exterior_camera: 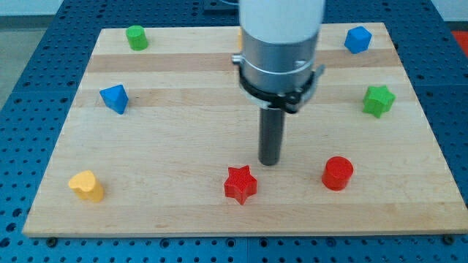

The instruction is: Place the red blocks in a horizontal line

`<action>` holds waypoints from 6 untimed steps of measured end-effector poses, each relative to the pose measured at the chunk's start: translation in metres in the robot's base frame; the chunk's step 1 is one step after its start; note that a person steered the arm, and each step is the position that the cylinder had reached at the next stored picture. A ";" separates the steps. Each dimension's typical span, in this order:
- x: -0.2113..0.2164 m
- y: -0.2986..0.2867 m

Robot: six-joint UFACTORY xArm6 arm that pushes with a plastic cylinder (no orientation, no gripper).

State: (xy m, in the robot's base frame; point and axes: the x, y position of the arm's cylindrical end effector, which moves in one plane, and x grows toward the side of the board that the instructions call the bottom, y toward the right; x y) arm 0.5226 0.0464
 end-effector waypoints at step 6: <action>0.060 0.095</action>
State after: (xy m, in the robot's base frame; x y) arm 0.5829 0.1414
